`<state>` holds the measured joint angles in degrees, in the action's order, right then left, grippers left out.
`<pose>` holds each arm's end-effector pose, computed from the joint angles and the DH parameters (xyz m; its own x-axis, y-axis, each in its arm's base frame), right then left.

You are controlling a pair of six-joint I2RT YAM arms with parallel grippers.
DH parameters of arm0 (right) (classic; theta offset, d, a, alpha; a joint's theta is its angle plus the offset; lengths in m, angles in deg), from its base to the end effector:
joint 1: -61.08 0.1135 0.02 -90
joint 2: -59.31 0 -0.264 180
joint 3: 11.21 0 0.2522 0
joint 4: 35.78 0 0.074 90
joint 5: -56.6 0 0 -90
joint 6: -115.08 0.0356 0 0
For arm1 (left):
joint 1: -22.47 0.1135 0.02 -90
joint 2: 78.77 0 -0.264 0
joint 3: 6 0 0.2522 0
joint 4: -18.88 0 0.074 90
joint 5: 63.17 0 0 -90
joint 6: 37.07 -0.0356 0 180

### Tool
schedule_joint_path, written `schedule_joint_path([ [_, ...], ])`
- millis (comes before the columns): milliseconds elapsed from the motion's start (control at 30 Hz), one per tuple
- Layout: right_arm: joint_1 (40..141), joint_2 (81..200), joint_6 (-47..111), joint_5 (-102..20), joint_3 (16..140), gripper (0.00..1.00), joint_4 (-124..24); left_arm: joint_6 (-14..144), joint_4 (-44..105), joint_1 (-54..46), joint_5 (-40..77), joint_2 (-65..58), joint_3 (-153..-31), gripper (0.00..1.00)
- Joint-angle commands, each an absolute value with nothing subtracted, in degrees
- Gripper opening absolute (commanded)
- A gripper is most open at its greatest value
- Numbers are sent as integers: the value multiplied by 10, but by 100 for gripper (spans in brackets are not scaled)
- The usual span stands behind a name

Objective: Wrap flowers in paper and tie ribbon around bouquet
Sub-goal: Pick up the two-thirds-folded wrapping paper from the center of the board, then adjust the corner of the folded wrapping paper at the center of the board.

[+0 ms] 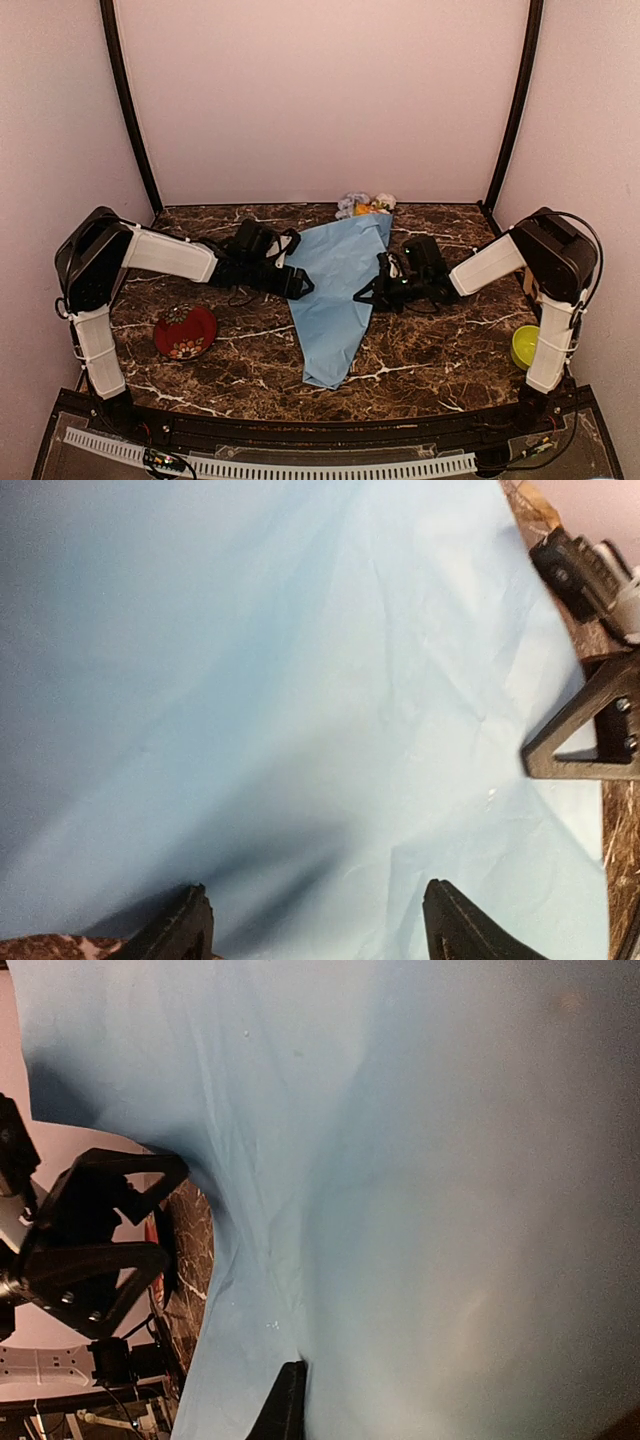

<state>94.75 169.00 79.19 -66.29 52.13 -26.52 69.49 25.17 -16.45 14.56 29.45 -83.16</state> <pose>0.2938 0.2190 0.1169 -0.9634 0.1756 -0.2023 -0.0776 0.5398 0.8382 0.3104 -0.2604 0.1681 -0.6649 0.1789 -0.7252 0.5799 0.7356 -0.3502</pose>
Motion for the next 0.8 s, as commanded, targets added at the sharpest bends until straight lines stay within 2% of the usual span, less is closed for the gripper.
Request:
schedule_joint_path([
  [0,955,1653,765,-692,534,5,-254,736,258,-175,151,311,-832,76],
  [167,955,1625,743,-700,535,0,-258,754,233,-159,122,322,-826,80],
  [300,955,1600,725,-700,534,0,-266,765,196,-151,75,322,-814,86],
  [567,956,1581,685,-715,534,0,-279,823,84,-137,-39,332,-806,90],
  [767,957,1575,685,-724,522,0,-287,797,158,-116,-6,347,-865,97],
])
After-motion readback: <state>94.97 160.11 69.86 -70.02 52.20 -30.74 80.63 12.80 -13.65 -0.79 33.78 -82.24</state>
